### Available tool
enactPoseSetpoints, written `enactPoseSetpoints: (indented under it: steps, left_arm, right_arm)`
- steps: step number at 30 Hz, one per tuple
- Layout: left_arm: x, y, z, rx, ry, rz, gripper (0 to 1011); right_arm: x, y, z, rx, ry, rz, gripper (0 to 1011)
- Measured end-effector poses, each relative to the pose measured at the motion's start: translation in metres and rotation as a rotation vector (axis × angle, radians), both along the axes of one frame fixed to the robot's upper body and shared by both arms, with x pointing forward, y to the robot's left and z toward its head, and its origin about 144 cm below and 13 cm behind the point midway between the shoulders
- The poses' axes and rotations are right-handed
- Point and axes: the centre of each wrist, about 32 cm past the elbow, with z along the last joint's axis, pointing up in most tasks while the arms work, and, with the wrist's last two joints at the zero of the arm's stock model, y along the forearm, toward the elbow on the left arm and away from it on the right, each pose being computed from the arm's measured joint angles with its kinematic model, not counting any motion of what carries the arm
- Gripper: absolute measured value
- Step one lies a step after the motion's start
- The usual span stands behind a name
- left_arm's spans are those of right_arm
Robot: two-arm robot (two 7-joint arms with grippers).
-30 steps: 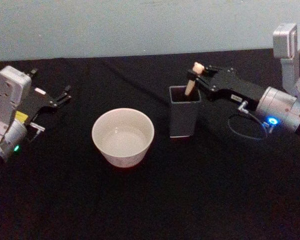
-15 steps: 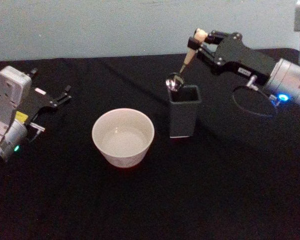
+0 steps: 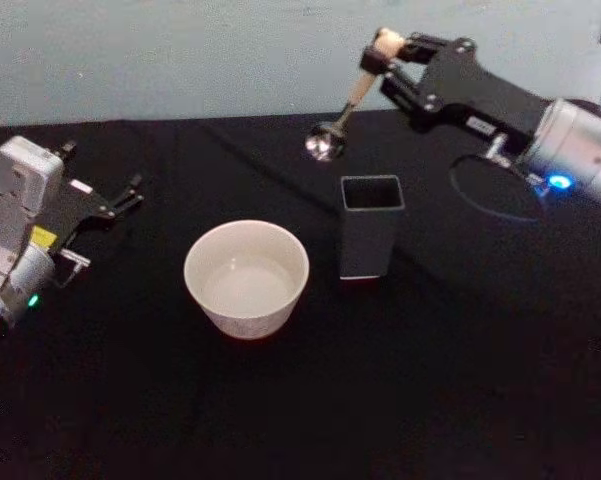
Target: Pick up the stirring spoon with one hand, stir inside the cup, then place it back in its original position.
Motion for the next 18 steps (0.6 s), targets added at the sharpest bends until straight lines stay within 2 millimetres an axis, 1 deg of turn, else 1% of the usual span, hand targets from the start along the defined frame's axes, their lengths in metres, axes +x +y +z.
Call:
enactPoseSetpoints:
  steps: [8, 9, 13, 18]
  left_arm:
    - [0.000, 0.000, 0.000, 0.000, 0.000, 0.000, 1001]
    - [0.000, 0.000, 0.000, 0.000, 0.000, 0.000, 1001]
    - [0.000, 0.000, 0.000, 0.000, 0.000, 0.000, 1001]
    - [0.000, 0.000, 0.000, 0.000, 0.000, 0.000, 1001]
  right_arm:
    - [0.007, 0.029, -0.010, -0.027, 0.018, 0.082, 212]
    - [0.007, 0.029, -0.010, -0.027, 0.018, 0.082, 212]
    - [0.008, 0.040, -0.015, -0.046, 0.032, 0.115, 212]
    - [0.007, 0.049, -0.022, -0.066, 0.049, 0.149, 212]
